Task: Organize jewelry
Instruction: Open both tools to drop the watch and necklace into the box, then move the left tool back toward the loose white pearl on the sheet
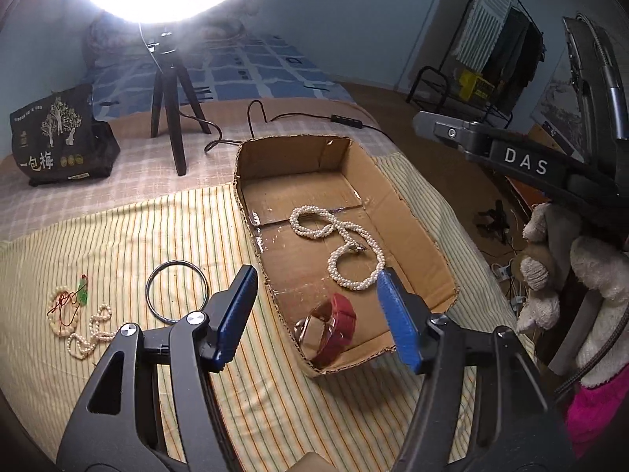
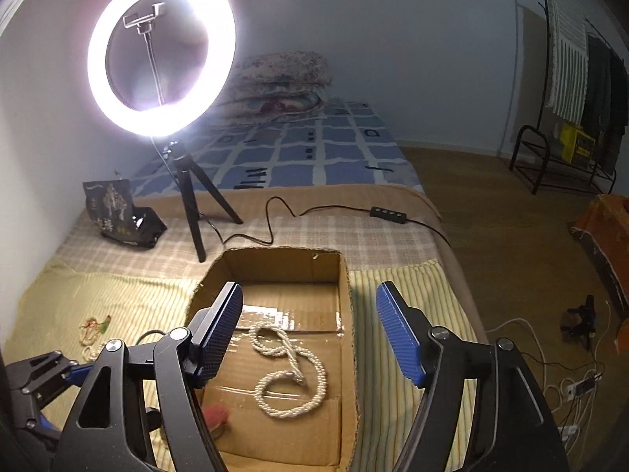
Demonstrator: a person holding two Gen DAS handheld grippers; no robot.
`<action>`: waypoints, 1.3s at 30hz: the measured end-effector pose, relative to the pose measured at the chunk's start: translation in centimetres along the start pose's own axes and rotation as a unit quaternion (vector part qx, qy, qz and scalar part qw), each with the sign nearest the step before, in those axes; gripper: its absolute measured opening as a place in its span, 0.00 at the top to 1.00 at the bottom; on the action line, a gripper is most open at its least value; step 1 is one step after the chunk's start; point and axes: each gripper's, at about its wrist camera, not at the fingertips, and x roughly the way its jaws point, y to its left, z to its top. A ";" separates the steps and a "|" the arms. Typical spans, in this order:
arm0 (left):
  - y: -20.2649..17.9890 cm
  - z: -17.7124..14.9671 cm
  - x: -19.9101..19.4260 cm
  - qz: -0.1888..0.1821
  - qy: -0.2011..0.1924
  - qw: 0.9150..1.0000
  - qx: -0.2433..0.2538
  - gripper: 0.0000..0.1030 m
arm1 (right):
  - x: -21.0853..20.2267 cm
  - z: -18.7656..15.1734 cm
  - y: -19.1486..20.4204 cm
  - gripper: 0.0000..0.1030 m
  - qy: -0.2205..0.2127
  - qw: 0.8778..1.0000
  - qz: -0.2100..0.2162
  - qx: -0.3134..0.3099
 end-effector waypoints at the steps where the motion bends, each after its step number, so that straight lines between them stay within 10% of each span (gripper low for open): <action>1: 0.0 -0.1 0.0 0.000 0.001 1.000 0.001 0.37 | 0.0 0.0 0.0 0.32 0.001 1.000 -0.006 0.000; 39: 9.4 -1.8 -11.1 0.076 -0.056 0.995 -0.026 0.37 | -4.7 -1.4 4.6 0.31 -0.011 1.000 0.019 0.003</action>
